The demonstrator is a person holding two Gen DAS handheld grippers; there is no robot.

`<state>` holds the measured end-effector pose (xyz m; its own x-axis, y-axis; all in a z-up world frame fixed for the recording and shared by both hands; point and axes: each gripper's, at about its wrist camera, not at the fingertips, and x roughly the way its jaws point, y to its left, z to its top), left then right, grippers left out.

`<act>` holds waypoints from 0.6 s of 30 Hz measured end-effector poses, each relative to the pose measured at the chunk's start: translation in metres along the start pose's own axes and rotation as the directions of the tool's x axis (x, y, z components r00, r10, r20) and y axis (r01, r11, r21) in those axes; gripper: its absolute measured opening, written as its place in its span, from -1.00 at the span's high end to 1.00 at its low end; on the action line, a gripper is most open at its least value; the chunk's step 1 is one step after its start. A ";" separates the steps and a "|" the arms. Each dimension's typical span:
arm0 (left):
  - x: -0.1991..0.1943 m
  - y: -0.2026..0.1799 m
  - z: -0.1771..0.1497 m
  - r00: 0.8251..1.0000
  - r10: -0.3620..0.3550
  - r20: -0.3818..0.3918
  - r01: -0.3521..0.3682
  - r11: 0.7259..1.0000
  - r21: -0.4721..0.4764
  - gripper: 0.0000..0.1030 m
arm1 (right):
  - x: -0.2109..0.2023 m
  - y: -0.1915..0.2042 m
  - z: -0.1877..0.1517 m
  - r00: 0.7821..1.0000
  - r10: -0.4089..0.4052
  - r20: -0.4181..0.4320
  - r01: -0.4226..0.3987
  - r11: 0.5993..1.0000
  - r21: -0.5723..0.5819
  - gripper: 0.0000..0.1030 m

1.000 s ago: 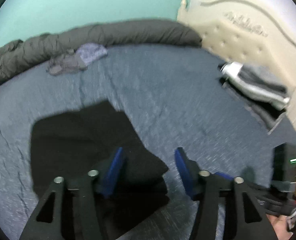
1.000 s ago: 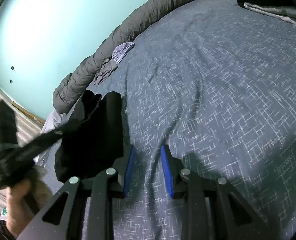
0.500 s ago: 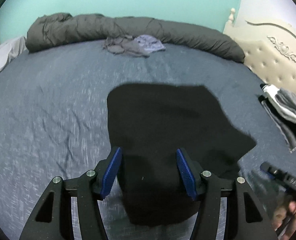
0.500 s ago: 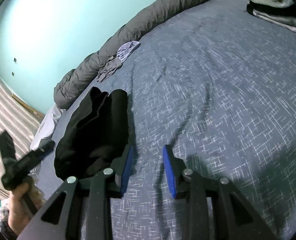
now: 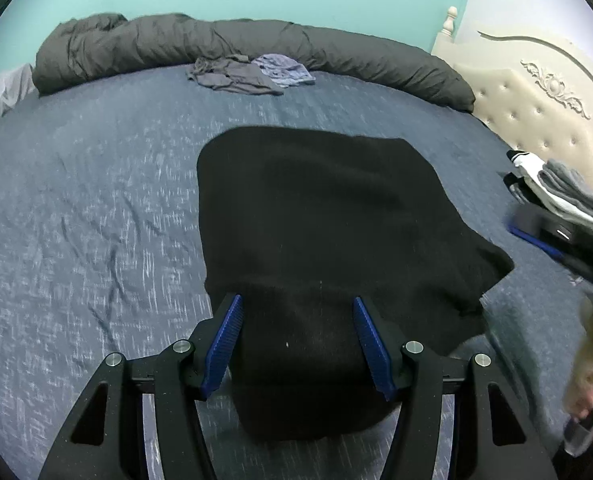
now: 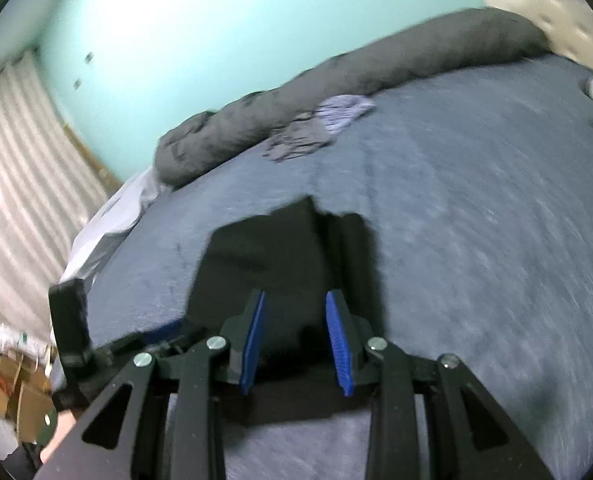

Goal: Fold clothes

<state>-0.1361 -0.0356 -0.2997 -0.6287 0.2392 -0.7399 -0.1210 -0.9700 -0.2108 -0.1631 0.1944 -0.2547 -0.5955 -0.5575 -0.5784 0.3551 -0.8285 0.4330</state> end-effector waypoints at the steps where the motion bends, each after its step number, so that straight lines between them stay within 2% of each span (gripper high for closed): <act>1: -0.001 0.002 -0.002 1.000 -0.008 -0.006 0.008 1.000 -0.007 -0.19 | 0.010 0.007 0.003 1.000 -0.008 -0.015 0.007 1.000 -0.026 0.39; 3: -0.004 0.007 -0.005 1.000 -0.016 -0.013 0.016 1.000 -0.016 -0.19 | 0.030 0.014 0.004 0.998 -0.017 -0.066 0.013 0.998 -0.059 0.39; 7: -0.013 0.016 -0.007 1.000 -0.021 -0.015 0.021 0.999 -0.027 -0.19 | 0.065 0.006 -0.024 0.981 -0.101 -0.168 0.082 0.990 -0.114 0.39; 11: -0.021 0.027 -0.006 1.000 -0.009 -0.007 0.009 0.999 -0.051 -0.19 | 0.065 0.001 -0.038 0.980 -0.118 -0.159 0.094 0.984 -0.155 0.40; 14: -0.025 0.041 -0.004 1.000 0.005 -0.002 -0.005 0.996 -0.086 -0.19 | 0.045 -0.004 -0.029 0.989 -0.098 -0.111 0.093 0.994 -0.053 0.40; 15: -0.027 0.045 -0.004 1.000 0.011 0.001 -0.011 0.995 -0.097 -0.19 | 0.032 -0.008 -0.029 0.994 -0.080 -0.077 0.080 0.997 0.000 0.35; 16: -0.030 0.050 -0.003 1.000 0.018 0.007 -0.017 0.994 -0.105 -0.19 | 0.017 -0.012 -0.029 0.997 -0.061 -0.041 0.064 0.997 0.054 0.20; 18: -0.034 0.059 -0.002 0.999 0.033 0.017 -0.031 0.992 -0.120 -0.19 | 0.005 -0.014 -0.039 0.998 -0.045 -0.038 0.049 0.990 0.134 0.12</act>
<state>-0.1201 -0.1005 -0.2884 -0.6455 0.2061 -0.7355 -0.0084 -0.9647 -0.2630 -0.1427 0.2014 -0.2910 -0.5831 -0.5216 -0.6229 0.2257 -0.8405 0.4926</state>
